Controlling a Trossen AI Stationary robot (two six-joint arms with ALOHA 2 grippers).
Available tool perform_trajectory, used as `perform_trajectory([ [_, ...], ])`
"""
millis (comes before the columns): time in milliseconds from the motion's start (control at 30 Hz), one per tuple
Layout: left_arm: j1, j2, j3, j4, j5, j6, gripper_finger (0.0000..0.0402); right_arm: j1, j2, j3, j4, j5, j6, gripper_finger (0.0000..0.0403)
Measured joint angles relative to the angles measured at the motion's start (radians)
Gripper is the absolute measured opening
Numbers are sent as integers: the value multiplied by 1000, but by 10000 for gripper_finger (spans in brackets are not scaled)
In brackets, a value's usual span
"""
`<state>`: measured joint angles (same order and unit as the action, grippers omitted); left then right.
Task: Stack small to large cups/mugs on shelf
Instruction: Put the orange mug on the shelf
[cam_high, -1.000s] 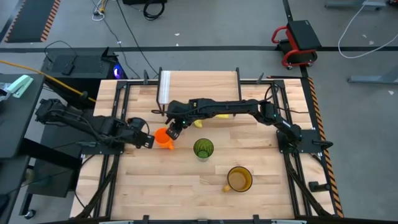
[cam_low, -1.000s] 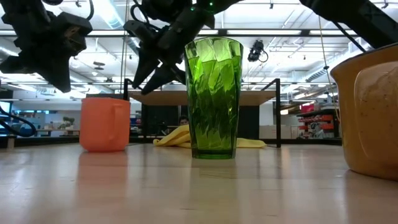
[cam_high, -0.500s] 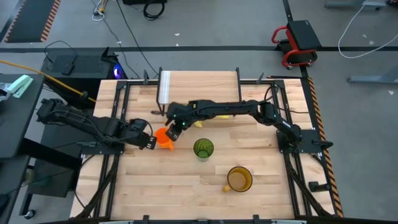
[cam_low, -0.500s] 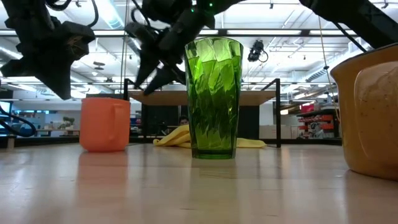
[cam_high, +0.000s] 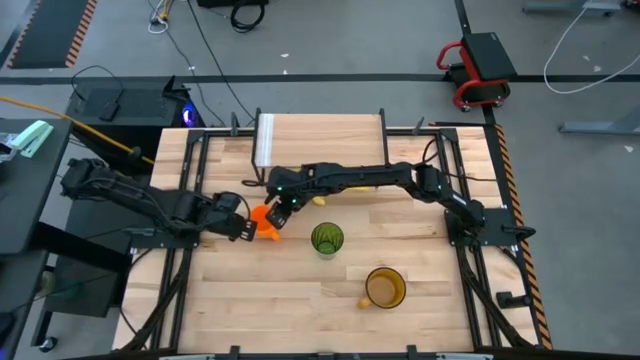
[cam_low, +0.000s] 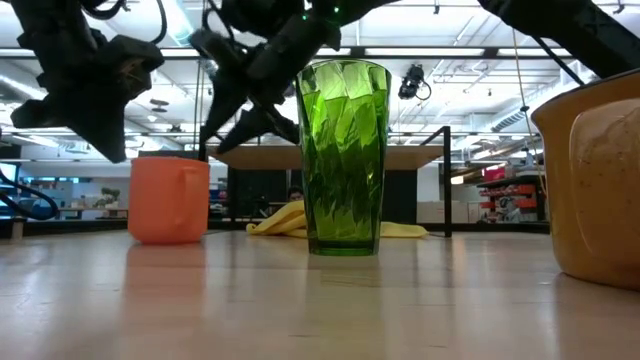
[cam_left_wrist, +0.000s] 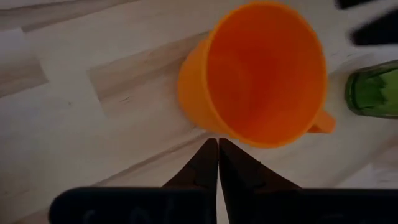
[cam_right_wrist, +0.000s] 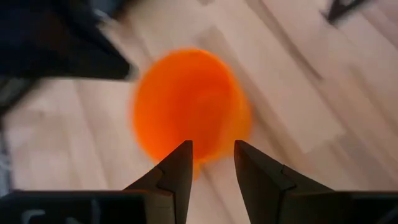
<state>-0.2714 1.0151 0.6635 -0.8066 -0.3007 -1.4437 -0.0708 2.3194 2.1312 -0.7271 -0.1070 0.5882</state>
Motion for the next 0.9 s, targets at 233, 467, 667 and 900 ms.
perform_trajectory([
  [233,0,35,0,51,-1,0,16,-1,0,-1,-21,-1,4,125],
  [467,0,51,0,84,-1,0,24,1,0,-1,-46,6,4,125],
  [667,0,52,0,97,-3,0,18,1,0,-1,-60,35,-12,125],
  [900,0,52,0,113,-12,0,13,-7,0,-1,-65,36,-16,125],
])
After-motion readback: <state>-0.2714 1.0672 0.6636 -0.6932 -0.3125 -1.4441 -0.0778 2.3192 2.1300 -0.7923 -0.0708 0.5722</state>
